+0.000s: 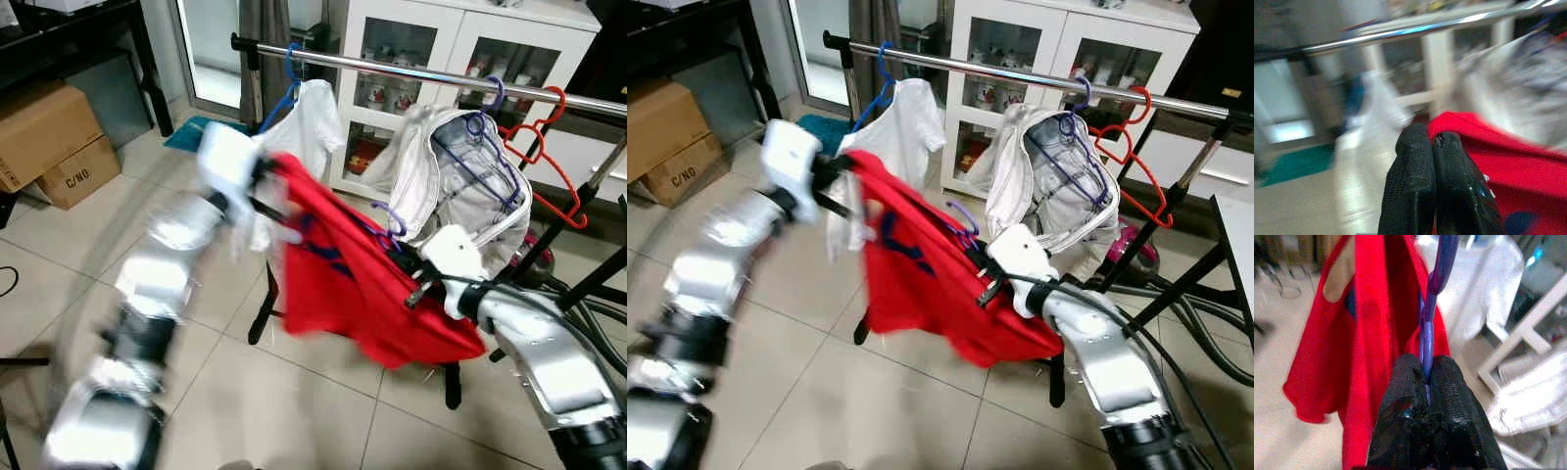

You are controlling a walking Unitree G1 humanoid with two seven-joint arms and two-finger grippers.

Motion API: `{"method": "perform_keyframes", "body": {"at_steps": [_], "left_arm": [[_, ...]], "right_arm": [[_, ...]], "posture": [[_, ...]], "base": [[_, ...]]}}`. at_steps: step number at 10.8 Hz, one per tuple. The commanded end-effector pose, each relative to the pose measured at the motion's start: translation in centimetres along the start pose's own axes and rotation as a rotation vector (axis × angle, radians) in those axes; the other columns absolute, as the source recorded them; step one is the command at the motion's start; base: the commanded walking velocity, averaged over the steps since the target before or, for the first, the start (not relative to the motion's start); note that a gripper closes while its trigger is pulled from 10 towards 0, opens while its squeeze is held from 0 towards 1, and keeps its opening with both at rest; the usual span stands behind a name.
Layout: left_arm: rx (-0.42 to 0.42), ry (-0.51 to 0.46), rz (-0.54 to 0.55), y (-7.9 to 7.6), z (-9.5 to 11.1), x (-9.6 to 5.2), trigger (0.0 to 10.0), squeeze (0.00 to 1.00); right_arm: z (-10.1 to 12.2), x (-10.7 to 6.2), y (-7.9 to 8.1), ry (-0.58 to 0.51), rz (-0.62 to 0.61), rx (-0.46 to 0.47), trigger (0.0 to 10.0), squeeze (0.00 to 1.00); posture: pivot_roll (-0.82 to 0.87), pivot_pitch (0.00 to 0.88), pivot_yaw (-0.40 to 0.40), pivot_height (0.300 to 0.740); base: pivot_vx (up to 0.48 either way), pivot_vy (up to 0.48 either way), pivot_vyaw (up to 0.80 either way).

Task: Hang hanger

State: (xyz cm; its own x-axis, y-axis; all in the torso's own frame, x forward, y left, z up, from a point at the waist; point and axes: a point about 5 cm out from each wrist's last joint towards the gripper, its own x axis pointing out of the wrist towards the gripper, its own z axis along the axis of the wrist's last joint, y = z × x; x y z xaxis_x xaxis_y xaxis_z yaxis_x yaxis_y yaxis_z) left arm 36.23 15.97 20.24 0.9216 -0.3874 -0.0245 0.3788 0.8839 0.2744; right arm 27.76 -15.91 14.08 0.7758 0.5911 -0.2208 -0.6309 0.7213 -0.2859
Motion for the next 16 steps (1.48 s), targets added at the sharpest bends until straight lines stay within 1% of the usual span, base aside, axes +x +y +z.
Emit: {"method": "perform_keyframes", "body": {"at_steps": [1,2,3,4,5,6,7,8,9,10,11,12,13,14,15,16], "left_arm": [[0.044,-0.002,0.109,2.0,0.3,-0.2,0.0,0.0],[0.09,0.012,0.191,3.8,0.5,-0.3,0.0,0.0],[0.109,0.016,0.201,4.2,0.6,-0.3,0.0,0.0],[0.116,0.008,0.23,4.6,0.8,0.1,0.0,0.0],[0.096,-0.046,0.218,4.3,1.6,0.8,0.0,0.0],[0.027,-0.12,0.092,2.2,3.0,1.9,0.0,0.0],[-0.021,-0.179,-0.003,0.6,4.0,2.4,0.0,0.0],[-0.088,-0.231,-0.048,-0.3,4.9,2.9,0.0,0.0],[-0.075,-0.218,-0.006,0.1,4.6,3.0,0.0,0.0],[-0.097,-0.195,0.076,1.2,4.0,3.0,0.0,0.0],[-0.119,-0.205,0.168,3.0,4.1,2.5,0.0,0.0],[-0.109,-0.231,0.134,3.1,4.7,2.4,0.0,0.0],[-0.005,-0.244,0.0,1.6,5.5,2.5,0.0,0.0],[0.027,-0.243,-0.055,0.3,5.5,2.8,0.0,0.0],[0.057,-0.234,-0.098,-1.1,5.3,3.3,0.0,0.0],[0.11,-0.205,-0.152,-2.6,4.7,3.6,0.0,0.0]], "right_arm": [[0.1,-1.2,-0.9,-0.01,-0.002,0.021,10.0,0.0],[1.1,-2.8,-0.8,-0.092,0.095,0.074,10.0,0.0],[1.5,-3.5,-1.0,-0.126,0.118,0.113,10.0,0.0],[1.7,-4.5,-0.7,-0.138,0.201,0.134,10.0,0.0],[1.2,-5.3,0.7,-0.064,0.351,0.087,10.0,0.0],[0.7,-4.8,1.8,-0.006,0.377,0.044,10.0,0.0],[0.3,-3.8,1.7,0.022,0.306,-0.006,10.0,0.0],[1.1,-2.9,0.9,-0.069,0.185,0.075,10.0,0.0],[1.4,-3.1,0.8,-0.104,0.179,0.123,10.0,0.0],[1.1,-3.5,0.5,-0.104,0.158,0.143,10.0,0.0],[-1.1,-4.0,-0.7,0.072,0.071,0.077,10.0,0.0],[-2.5,-4.2,-1.4,0.21,0.039,-0.037,10.0,0.0],[-3.1,-3.5,-2.0,0.321,0.011,-0.142,10.0,0.0],[-2.5,-2.2,-1.7,0.317,0.018,-0.17,10.0,0.0],[-1.8,-1.0,-1.3,0.3,0.023,-0.148,10.0,0.0],[-1.5,-0.2,-0.7,0.327,0.048,-0.166,10.0,0.0]], "posture": [[-0.01,0.0,-0.027,0.74],[-0.01,0.0,-0.018,0.74],[-0.02,0.0,-0.013,0.74],[-0.02,0.0,-0.008,0.74],[-0.02,0.0,-0.002,0.74],[-0.03,0.0,0.001,0.74],[-0.03,0.0,0.001,0.74],[-0.03,0.0,0.001,0.74],[-0.03,0.0,0.001,0.74],[-0.03,0.0,0.001,0.74],[-0.03,0.0,0.01,0.74],[-0.03,0.0,0.009,0.74],[-0.03,0.0,0.006,0.74],[-0.03,0.0,0.0,0.74],[-0.02,0.0,-0.01,0.74],[-0.02,0.0,-0.011,0.74]], "base": [[0.0,0.0,0.0],[0.0,0.0,0.0],[0.0,0.0,0.0],[0.0,0.0,0.0],[0.0,0.0,0.0],[0.0,0.0,0.0],[0.0,0.0,0.0],[0.0,0.0,0.0],[0.0,0.0,0.0],[0.0,0.0,0.0],[0.0,0.0,0.0],[0.0,0.0,0.0],[0.0,0.0,0.0],[0.0,0.0,0.0],[0.0,0.0,0.0],[0.0,0.0,0.0]]}}
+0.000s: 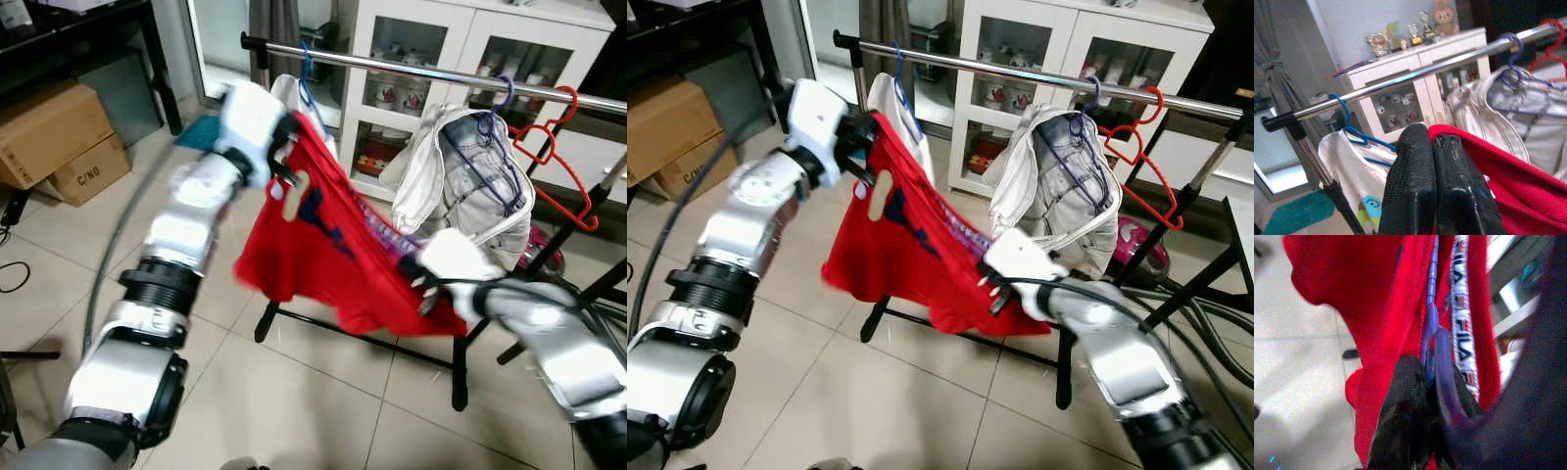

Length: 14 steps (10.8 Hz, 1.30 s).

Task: Hang hanger

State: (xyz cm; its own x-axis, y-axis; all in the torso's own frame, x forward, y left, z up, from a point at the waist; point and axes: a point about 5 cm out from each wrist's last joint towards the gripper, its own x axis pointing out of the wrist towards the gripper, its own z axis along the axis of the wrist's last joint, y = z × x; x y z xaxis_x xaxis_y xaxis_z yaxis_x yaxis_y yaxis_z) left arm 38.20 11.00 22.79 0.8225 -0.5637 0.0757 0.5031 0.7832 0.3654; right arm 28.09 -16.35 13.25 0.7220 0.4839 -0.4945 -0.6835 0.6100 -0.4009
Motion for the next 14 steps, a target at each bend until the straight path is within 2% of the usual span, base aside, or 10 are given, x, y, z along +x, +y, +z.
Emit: {"method": "perform_keyframes", "body": {"at_steps": [1,3,4,6,7,8,9,10,12,14], "left_arm": [[0.06,-0.004,-0.033,-0.8,0.3,0.2,0.0,0.0],[0.156,0.042,-0.016,-0.9,-0.4,0.2,0.0,0.0],[0.273,0.094,0.067,0.6,-0.9,-0.1,0.0,0.0],[0.482,0.2,0.228,4.4,-1.2,-1.1,0.0,0.0],[0.513,0.222,0.248,5.0,-1.3,-1.3,0.0,0.0],[0.527,0.264,0.28,6.0,-1.8,-1.7,0.0,0.0],[0.505,0.28,0.306,6.5,-2.2,-1.9,0.0,0.0],[0.404,0.261,0.339,6.7,-2.3,-1.8,0.0,0.0],[0.083,0.174,0.34,5.5,-2.7,-1.0,0.0,0.0],[-0.056,0.115,0.224,3.3,-2.8,-0.1,0.0,0.0]], "right_arm": [[0.0,0.3,-0.1,0.041,0.013,0.021,10.0,0.0],[0.5,0.2,-0.1,0.048,0.048,0.038,10.0,0.0],[-0.3,-0.7,-0.3,0.08,0.079,0.034,10.0,0.0],[-0.9,-3.6,-1.4,0.025,0.14,0.13,10.0,0.0],[-0.8,-4.2,-1.7,0.002,0.141,0.164,10.0,0.0],[-0.1,-5.6,-2.0,-0.118,0.192,0.186,10.0,0.0],[0.4,-6.5,-1.5,-0.195,0.274,0.169,10.0,0.0],[0.6,-6.9,-0.7,-0.227,0.333,0.182,10.0,0.0],[0.8,-6.4,0.3,-0.279,0.319,0.239,10.0,0.0],[1.4,-4.7,-1.1,-0.337,0.103,0.329,10.0,0.0]], "posture": [[-0.02,0.0,-0.011,0.74],[-0.03,0.0,-0.009,0.74],[-0.03,0.0,-0.01,0.74],[-0.03,0.0,-0.008,0.74],[-0.03,0.0,-0.006,0.74],[-0.03,0.0,0.003,0.74],[-0.04,0.0,0.009,0.74],[-0.04,0.0,0.017,0.74],[-0.04,0.0,0.023,0.74],[-0.04,0.0,0.026,0.74]], "base": [[0.0,0.0,0.0],[0.0,0.0,0.0],[0.0,0.0,0.0],[0.0,0.0,0.0],[0.0,0.0,0.0],[0.0,0.0,0.0],[0.0,0.0,0.0],[0.0,0.0,0.0],[0.0,0.0,0.0],[0.0,0.0,0.0]]}}
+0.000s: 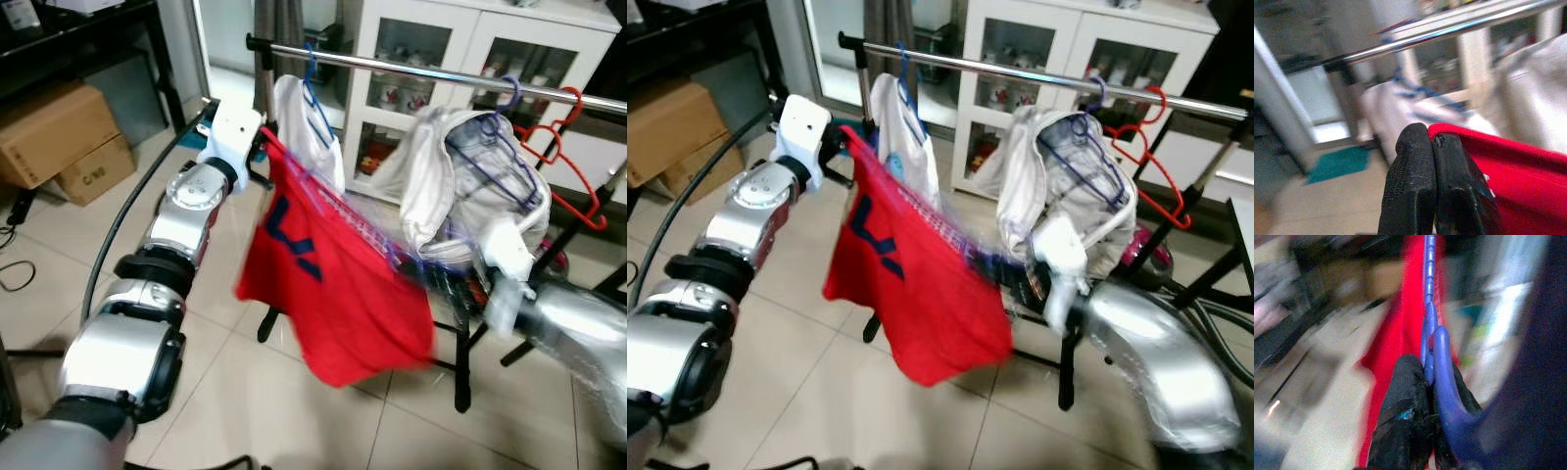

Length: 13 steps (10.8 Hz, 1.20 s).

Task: Hang hanger

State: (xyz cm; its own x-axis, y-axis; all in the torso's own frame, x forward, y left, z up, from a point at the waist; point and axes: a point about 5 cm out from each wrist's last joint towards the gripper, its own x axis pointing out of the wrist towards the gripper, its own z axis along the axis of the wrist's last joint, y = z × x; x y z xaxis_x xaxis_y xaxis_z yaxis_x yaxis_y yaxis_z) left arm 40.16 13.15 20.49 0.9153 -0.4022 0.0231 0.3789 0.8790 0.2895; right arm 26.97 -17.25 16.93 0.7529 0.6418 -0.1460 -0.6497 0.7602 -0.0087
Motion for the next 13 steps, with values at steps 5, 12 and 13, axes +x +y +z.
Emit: {"method": "perform_keyframes", "body": {"at_steps": [5,12,13], "left_arm": [[-0.049,-0.043,-0.391,-8.7,-0.7,-1.4,0.0,0.0],[-0.119,0.219,-0.009,-3.8,-7.3,-9.9,10.0,0.0],[-0.12,0.221,0.039,-3.6,-7.5,-10.2,10.0,0.0]], "right_arm": [[2.4,2.2,-3.9,-0.276,-0.459,0.358,10.0,0.0],[-3.4,-1.4,-1.0,0.012,-0.572,0.158,10.0,0.0],[-2.9,-0.9,-0.7,-0.036,-0.595,0.211,10.0,0.0]], "posture": [[-0.03,0.0,0.009,0.74],[-0.01,0.0,-0.002,0.74],[-0.02,0.0,0.001,0.74]], "base": [[0.0,0.0,0.0],[0.0,0.0,-0.53],[0.0,0.0,-0.8]]}}
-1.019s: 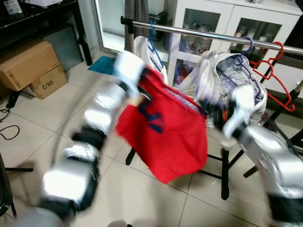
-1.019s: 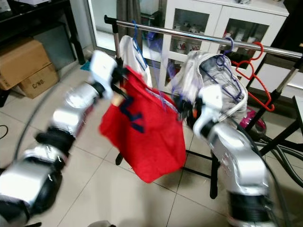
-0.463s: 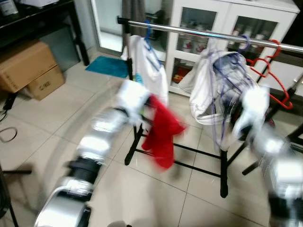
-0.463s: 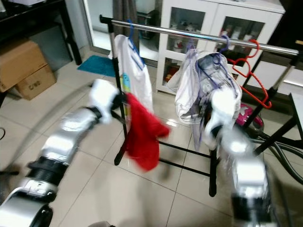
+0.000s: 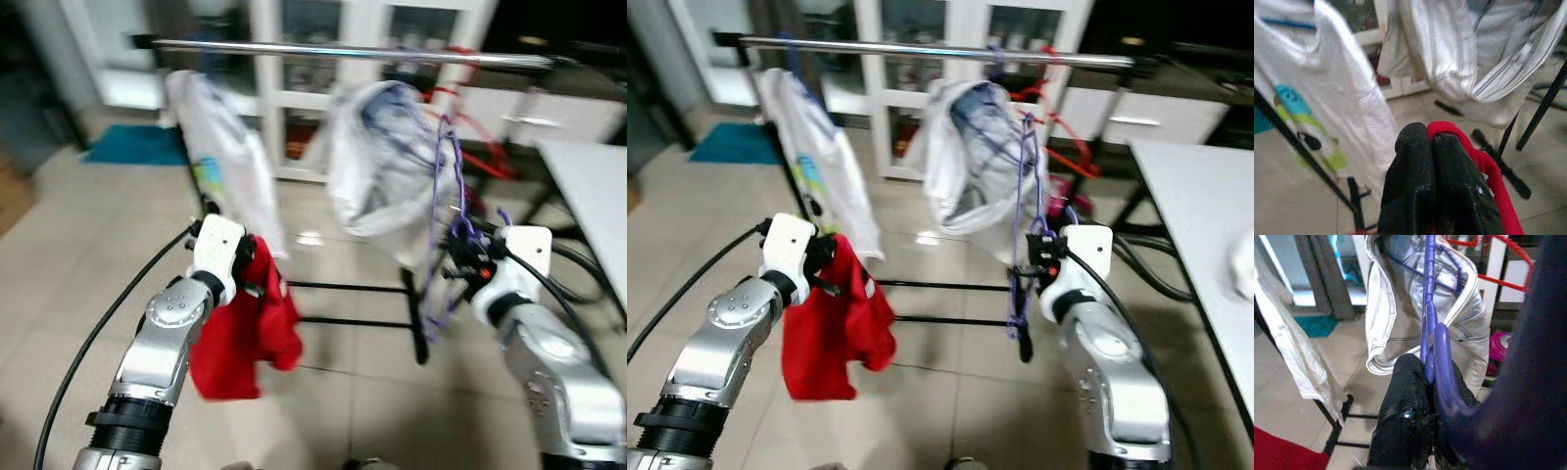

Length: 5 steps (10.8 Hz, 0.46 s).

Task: Hang hanger

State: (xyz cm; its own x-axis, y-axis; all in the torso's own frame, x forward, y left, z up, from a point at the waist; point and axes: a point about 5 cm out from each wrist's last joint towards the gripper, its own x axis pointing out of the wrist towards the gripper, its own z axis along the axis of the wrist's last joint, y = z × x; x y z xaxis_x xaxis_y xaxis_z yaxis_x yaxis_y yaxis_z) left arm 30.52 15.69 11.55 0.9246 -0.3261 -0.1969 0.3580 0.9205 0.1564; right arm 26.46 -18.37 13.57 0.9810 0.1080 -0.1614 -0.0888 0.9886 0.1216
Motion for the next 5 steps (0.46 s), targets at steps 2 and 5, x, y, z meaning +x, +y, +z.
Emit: {"method": "perform_keyframes", "body": {"at_steps": [2,5], "left_arm": [[-0.018,-0.042,0.062,0.61,1.02,-0.15,10.0,0.0],[-0.003,-0.056,0.046,-0.17,1.47,-0.65,10.0,0.0]], "right_arm": [[1.21,0.15,0.6,-0.037,-0.004,-0.024,10.0,0.0],[2.01,0.99,0.68,-0.06,-0.021,-0.046,10.0,0.0]], "posture": [[-0.01,0.0,0.01,0.74],[0.01,0.0,-0.014,0.74]], "base": [[0.0,0.0,-0.8],[0.0,0.0,-0.8]]}}
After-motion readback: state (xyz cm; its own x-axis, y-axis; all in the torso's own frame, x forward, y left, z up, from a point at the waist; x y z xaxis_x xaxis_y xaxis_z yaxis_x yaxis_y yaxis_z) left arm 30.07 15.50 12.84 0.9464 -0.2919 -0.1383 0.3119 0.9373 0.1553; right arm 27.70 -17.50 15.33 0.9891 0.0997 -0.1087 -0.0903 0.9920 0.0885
